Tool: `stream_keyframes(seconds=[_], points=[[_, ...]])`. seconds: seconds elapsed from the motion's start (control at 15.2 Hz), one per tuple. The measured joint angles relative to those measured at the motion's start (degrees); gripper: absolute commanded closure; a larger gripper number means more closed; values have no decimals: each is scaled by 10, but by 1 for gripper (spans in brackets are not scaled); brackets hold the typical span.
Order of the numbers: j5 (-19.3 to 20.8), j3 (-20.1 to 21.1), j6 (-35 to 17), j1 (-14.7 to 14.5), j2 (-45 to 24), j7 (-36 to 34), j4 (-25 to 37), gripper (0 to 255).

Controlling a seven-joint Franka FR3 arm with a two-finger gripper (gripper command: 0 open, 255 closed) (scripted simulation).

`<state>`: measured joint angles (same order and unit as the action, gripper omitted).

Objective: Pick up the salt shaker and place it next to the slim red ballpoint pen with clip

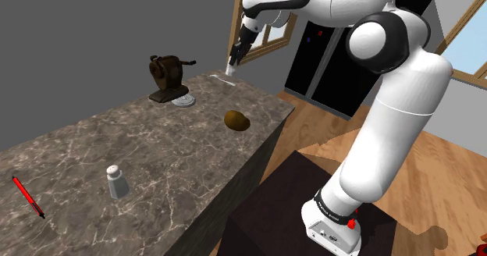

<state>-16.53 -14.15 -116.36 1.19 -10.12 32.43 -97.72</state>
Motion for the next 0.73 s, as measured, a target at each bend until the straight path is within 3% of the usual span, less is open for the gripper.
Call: stream_keyframes(seconds=[0.2, 0.73], points=[[4, 3, 10, -5, 3, -12, 10, 255], [31, 40, -48, -65, 40, -106, -64, 255]])
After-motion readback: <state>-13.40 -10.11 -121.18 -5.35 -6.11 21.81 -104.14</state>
